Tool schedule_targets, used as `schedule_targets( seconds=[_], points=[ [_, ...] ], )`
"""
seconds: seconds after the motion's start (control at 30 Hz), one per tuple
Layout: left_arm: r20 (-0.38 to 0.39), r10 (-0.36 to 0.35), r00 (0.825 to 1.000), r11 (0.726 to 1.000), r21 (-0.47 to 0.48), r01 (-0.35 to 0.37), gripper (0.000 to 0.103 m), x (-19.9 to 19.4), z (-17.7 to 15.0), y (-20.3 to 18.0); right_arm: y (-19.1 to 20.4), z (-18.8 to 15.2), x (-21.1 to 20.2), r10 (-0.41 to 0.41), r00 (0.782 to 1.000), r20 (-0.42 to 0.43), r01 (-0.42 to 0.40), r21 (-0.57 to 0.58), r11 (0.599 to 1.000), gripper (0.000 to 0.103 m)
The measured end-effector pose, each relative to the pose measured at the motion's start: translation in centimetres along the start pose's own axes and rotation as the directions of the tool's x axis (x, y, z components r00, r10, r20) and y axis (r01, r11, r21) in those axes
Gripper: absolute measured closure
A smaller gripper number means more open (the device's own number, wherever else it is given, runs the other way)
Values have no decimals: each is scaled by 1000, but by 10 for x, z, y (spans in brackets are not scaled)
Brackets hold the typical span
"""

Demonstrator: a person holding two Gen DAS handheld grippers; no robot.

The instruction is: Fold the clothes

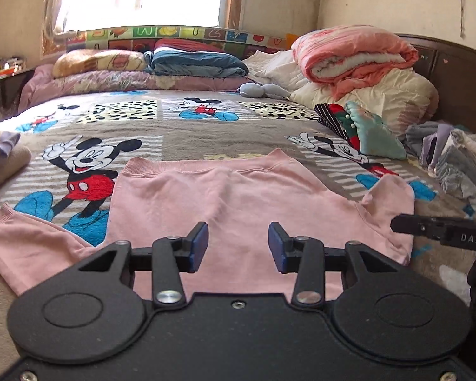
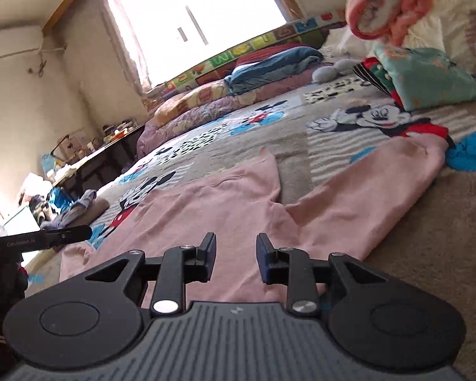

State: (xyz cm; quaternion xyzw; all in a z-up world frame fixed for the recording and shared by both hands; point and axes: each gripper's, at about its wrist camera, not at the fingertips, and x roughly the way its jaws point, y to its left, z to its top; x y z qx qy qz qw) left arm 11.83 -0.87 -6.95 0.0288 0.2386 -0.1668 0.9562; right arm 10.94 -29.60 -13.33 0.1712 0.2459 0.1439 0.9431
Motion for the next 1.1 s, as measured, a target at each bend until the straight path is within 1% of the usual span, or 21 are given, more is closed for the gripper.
schedule_targets(
  seconds=[0.07,0.17,0.2,0.27,0.3,0.4,0.47,0.5,0.53,0.57,0.63,0.7,0.73,0.77,0.83,0.87,0.9,0.93,1.0,1.03,1.1],
  points=[
    [-11,37,999,995,98,-36,63,-3,-18,-20,22,-10,4,-11,999,-33,7,-124,992,72],
    [-120,86,989,965,256,-53,64,22,-54,-43,55,-25,9,-36,996,-79,10,-307,952,71],
    [-129,97,987,955,290,-56,65,26,-62,-47,66,-30,11,-46,995,-93,8,-365,931,66],
    [-82,109,991,944,319,-78,65,21,-68,-49,86,-38,13,-72,991,-114,11,-461,887,66],
    [-67,111,992,946,312,-85,65,16,-67,-48,92,-39,8,-82,991,-104,24,-467,884,66],
    [8,136,991,960,244,-134,65,-7,-61,-42,105,-37,-15,-29,999,-19,16,-485,875,67],
    [10,212,977,949,235,-209,65,-11,-67,-42,112,-41,-22,4,1000,27,11,-521,853,66],
    [-23,246,969,945,230,-235,65,-9,-72,-40,114,-44,-22,7,1000,28,9,-541,841,62],
    [-83,252,964,949,215,-229,65,-3,-79,-36,114,-47,-15,-11,1000,-4,7,-557,830,53],
    [-108,235,966,959,187,-212,65,-1,-84,-33,114,-49,-11,-25,999,-34,1,-563,827,50],
    [-114,213,970,965,183,-190,64,-8,-80,-32,110,-48,-8,-35,995,-90,-19,-537,844,49],
    [-71,221,973,965,159,-207,64,-18,-75,-29,109,-48,-7,-38,991,-127,-33,-517,855,54],
    [-40,229,973,965,141,-221,64,-23,-73,-27,111,-48,-10,-25,994,-102,-33,-525,850,54],
    [-39,234,971,965,130,-228,64,-23,-74,-24,113,-49,-14,-12,997,-77,-31,-533,846,54],
    [-88,229,970,969,113,-218,63,-15,-79,-18,118,-50,-20,15,999,-28,-28,-548,836,50],
    [-112,207,972,976,89,-198,63,-12,-82,-13,119,-51,-18,17,999,-42,-37,-547,836,49],
    [-130,190,973,981,67,-182,63,-10,-81,-9,117,-53,-7,-1,992,-124,-65,-528,847,49],
    [-131,180,975,983,46,-176,62,-14,-76,-6,114,-54,0,-5,985,-172,-84,-507,858,47],
    [-63,207,976,978,25,-206,62,-27,-69,-2,111,-53,-2,5,984,-177,-93,-493,865,48],
    [-3,241,970,970,28,-241,62,-33,-67,-1,112,-51,-6,11,986,-165,-93,-497,863,50],
    [52,294,954,955,27,-296,62,-34,-65,6,113,-48,-13,22,990,-139,-90,-502,860,50]
  ],
)
